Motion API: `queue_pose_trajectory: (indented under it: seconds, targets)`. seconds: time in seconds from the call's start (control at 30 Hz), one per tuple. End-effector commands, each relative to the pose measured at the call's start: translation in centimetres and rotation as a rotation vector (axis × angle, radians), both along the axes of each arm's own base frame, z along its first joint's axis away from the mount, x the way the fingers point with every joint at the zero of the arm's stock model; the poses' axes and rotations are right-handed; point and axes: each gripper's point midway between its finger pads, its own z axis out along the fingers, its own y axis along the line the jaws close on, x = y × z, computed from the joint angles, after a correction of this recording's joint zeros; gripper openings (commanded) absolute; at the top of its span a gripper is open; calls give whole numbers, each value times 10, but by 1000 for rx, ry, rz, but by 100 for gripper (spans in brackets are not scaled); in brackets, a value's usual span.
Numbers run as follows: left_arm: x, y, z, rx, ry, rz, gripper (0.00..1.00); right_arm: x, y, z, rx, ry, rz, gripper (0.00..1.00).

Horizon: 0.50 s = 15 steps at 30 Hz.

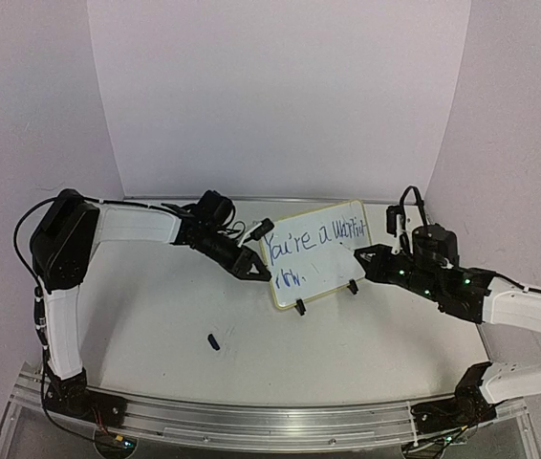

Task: Write a sentence on the whiteboard
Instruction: Place the whiteboard at the center of the board.

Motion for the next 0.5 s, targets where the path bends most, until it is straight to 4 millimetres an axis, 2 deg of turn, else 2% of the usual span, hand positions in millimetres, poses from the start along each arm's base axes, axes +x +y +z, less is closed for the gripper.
queue_pose_trajectory:
  seconds: [0.0, 0.07, 0.23, 0.37, 0.4, 0.47]
  targets:
    - [-6, 7, 16, -13, -22, 23, 42, -1, -17, 9, -28, -38, -55, 0]
    - [-5, 11, 18, -2, -26, 53, 52, -2, -21, 14, -38, -54, -63, 0]
    - [2, 29, 30, 11, -110, 177, 65, -3, -28, 20, -71, -73, -72, 0]
    - [-4, 42, 29, 5, -89, 254, 69, -2, -33, 17, -88, -66, -77, 0]
    - [-8, 47, 25, 1, -65, 280, 75, -2, -34, 15, -88, -61, -76, 0]
    - [-14, 52, 21, -8, -38, 309, 78, -1, -36, 13, -87, -58, -77, 0]
